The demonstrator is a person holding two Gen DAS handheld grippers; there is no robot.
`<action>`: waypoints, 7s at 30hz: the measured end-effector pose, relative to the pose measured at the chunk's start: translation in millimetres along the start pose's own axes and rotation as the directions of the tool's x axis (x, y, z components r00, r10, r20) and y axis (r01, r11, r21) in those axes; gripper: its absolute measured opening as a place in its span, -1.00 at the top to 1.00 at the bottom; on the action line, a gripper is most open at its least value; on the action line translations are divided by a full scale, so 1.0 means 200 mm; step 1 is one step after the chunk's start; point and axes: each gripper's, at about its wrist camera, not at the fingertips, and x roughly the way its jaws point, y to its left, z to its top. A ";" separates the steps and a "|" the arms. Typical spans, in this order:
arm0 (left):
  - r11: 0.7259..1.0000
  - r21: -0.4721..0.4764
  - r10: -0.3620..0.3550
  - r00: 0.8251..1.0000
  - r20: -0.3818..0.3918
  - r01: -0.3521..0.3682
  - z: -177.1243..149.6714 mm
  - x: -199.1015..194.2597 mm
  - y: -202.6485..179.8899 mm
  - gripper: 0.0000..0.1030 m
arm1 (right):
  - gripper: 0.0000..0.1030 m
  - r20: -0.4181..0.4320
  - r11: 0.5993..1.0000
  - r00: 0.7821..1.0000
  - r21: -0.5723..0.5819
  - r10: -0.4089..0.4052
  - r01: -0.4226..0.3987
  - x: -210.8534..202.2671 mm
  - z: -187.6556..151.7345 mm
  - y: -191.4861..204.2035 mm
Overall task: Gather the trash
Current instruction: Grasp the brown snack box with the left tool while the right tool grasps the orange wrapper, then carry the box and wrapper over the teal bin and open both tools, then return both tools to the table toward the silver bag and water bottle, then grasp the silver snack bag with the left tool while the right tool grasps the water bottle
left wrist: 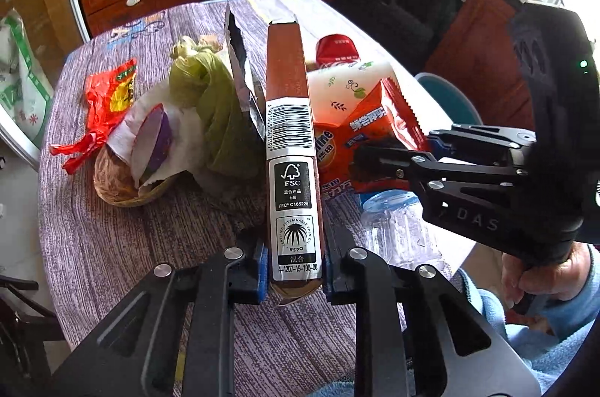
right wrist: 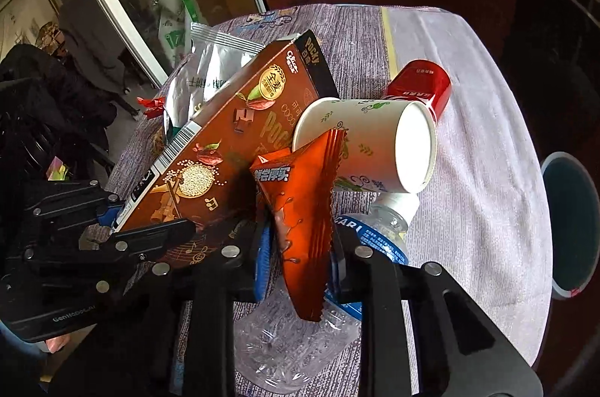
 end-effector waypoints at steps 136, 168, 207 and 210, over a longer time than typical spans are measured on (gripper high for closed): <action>0.968 0.241 -0.066 0.997 -0.030 0.072 0.53 0.19 -0.89 -0.92 | -0.74 0.022 0.796 0.951 0.553 -0.310 0.246 -0.59 -0.29 -1.03; 0.998 -0.070 0.003 0.999 -0.032 -0.006 0.15 0.11 -0.07 -0.92 | -0.79 -0.160 0.950 0.987 0.309 0.004 0.046 0.02 -0.19 -0.29; 0.915 -0.268 0.301 0.952 -0.049 -0.302 0.09 0.33 0.09 -0.92 | -0.21 -0.162 0.952 0.986 0.306 0.050 0.001 0.05 -0.26 -0.39; 0.901 -0.284 0.322 0.944 -0.068 -0.327 0.09 0.37 0.10 -0.92 | -0.21 -0.161 0.951 0.985 0.308 0.063 -0.011 0.05 -0.27 -0.40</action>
